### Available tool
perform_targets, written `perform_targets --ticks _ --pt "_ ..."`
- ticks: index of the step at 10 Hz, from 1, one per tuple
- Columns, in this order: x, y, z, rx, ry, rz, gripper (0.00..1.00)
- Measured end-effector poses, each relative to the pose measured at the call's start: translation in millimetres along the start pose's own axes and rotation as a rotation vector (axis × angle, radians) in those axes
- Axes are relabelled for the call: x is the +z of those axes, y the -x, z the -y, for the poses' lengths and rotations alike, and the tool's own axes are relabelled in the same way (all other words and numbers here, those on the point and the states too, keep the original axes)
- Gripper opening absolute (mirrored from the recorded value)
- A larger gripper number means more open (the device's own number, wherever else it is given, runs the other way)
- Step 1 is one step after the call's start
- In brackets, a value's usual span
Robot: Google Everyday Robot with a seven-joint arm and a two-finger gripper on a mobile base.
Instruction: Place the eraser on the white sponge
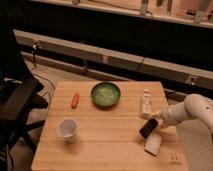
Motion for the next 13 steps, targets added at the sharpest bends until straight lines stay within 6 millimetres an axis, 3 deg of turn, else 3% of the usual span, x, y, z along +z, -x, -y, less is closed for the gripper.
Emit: perform_targets --ticks 2,8,13 --pt "0 0 -2 -0.003 0.009 0.000 0.00" --pt "-9 -2 -36 0.032 0.045 0.005 0.01" --pt "-5 -3 -62 0.091 0.082 0.017 0.51"
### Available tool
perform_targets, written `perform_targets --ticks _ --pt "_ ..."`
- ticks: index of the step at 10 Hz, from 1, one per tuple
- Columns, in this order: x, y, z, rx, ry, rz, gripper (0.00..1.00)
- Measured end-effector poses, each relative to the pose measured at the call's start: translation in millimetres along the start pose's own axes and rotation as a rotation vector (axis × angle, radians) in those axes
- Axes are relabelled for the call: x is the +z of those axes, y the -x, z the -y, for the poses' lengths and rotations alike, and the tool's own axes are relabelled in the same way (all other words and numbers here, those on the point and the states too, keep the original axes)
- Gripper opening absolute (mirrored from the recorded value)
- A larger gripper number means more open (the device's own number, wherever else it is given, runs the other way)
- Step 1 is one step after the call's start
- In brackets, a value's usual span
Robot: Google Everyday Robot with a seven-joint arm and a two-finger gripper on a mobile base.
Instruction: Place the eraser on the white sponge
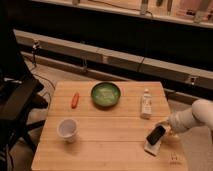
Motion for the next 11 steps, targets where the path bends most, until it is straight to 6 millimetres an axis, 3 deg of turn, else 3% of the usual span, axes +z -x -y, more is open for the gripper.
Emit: perform_targets --ticks 1,4,5,7,9,11 --pt "3 0 -3 0.005 0.010 0.003 0.59" --pt "6 0 -7 0.018 0.020 0.011 0.61" --pt "7 2 -7 0.016 0.017 0.012 0.57" --pt "2 -3 2 0.011 0.001 0.000 0.38" --pt "5 -1 -1 0.007 0.005 0.000 0.16" --pt "6 -1 -4 0.010 0.007 0.001 0.10"
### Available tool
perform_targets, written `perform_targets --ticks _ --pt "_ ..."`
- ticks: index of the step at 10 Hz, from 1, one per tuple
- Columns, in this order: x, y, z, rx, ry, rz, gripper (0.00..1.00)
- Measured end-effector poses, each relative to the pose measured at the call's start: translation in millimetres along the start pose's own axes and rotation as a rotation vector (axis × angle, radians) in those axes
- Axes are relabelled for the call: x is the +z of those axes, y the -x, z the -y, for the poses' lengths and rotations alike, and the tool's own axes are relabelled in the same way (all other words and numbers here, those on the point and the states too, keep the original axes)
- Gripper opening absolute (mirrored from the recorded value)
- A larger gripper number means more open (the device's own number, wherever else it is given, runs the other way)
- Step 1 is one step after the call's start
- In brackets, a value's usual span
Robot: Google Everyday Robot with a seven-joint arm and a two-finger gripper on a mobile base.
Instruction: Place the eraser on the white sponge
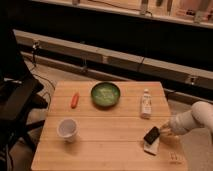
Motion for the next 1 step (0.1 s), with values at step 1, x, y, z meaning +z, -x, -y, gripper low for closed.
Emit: perform_targets --ticks 1 --pt "0.7 0.1 1.0 0.000 -0.002 0.000 0.16"
